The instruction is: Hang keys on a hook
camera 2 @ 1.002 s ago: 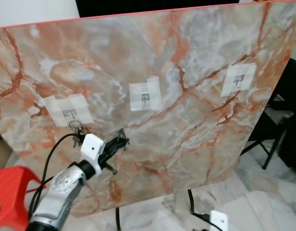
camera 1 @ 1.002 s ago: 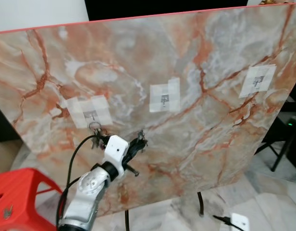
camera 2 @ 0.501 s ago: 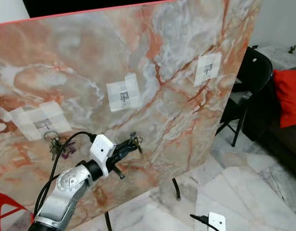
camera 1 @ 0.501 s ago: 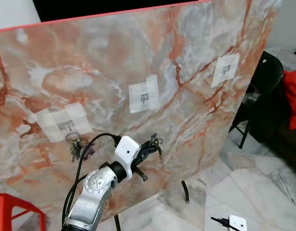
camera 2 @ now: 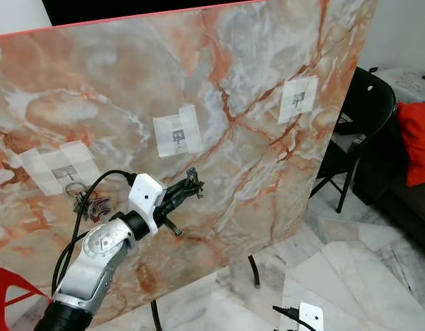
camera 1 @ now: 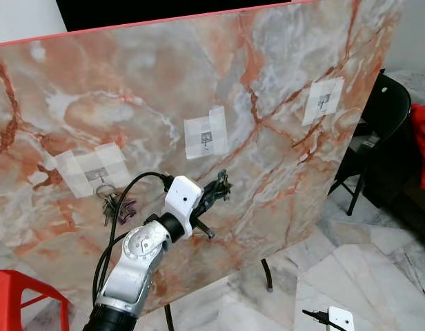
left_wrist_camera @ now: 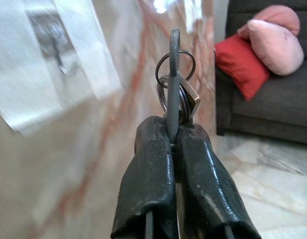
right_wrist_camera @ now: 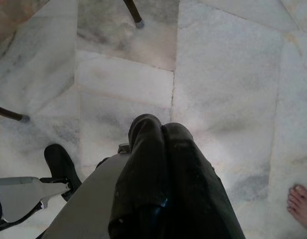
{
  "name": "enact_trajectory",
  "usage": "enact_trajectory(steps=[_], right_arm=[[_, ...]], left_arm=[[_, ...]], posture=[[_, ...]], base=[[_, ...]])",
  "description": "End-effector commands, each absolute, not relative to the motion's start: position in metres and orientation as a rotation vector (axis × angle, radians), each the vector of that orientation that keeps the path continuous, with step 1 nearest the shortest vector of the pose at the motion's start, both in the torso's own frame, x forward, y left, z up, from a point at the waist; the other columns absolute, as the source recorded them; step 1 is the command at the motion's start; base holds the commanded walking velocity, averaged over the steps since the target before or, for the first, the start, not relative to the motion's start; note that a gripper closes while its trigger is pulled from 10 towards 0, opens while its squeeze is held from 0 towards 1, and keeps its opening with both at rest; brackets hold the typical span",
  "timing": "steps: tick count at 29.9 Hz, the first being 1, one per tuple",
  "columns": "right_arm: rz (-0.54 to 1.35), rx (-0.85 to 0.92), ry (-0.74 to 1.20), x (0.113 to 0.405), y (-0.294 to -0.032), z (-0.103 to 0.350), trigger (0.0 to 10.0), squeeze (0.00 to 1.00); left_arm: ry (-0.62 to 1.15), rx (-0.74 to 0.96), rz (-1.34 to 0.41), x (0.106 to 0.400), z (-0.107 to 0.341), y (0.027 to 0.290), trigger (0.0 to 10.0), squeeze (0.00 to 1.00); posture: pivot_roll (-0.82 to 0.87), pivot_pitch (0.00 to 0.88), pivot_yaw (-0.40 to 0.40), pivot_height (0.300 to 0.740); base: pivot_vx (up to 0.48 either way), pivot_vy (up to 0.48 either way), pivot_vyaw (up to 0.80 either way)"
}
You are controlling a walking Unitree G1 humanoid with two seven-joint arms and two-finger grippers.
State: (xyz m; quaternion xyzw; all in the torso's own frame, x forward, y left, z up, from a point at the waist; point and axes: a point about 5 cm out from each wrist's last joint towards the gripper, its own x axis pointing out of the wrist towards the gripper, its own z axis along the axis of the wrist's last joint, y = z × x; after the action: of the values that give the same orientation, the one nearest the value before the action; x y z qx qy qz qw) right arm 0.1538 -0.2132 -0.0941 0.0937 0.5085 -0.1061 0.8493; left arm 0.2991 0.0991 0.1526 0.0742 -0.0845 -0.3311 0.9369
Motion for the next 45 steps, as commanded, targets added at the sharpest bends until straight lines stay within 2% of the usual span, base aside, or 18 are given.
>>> enact_trajectory(steps=[1, 14, 21, 34, 45], right_arm=[[-0.219, 0.188, 1.073, 0.154, -0.213, -0.094, 10.0, 0.0], [-0.217, 0.186, 1.074, 0.154, -0.213, -0.094, 10.0, 0.0], [-0.217, 0.185, 1.073, 0.154, -0.213, -0.094, 10.0, 0.0], [-0.215, 0.181, 1.074, 0.154, -0.214, -0.094, 10.0, 0.0], [-0.216, 0.18, 1.076, 0.154, -0.214, -0.094, 10.0, 0.0]], left_arm=[[-0.194, 0.148, -0.664, 0.302, 0.157, 0.1, 10.0, 0.0], [-0.225, 0.141, -0.599, 0.321, 0.165, 0.101, 10.0, 0.0], [-0.251, 0.127, -0.513, 0.331, 0.171, 0.11, 10.0, 0.0], [-0.254, 0.073, -0.44, 0.335, 0.17, 0.126, 10.0, 0.0], [-0.209, 0.072, -0.447, 0.332, 0.16, 0.126, 10.0, 0.0]], posture=[[0.02, 0.0, 0.006, 0.74], [0.02, 0.0, 0.006, 0.74], [0.01, 0.0, 0.007, 0.74], [0.01, 0.0, 0.003, 0.74], [0.01, 0.0, 0.002, 0.74]], base=[[0.0, 0.0, 0.0], [0.0, 0.0, 0.0], [0.0, 0.0, 0.0], [0.0, 0.0, 0.0], [0.0, 0.0, 0.0]])
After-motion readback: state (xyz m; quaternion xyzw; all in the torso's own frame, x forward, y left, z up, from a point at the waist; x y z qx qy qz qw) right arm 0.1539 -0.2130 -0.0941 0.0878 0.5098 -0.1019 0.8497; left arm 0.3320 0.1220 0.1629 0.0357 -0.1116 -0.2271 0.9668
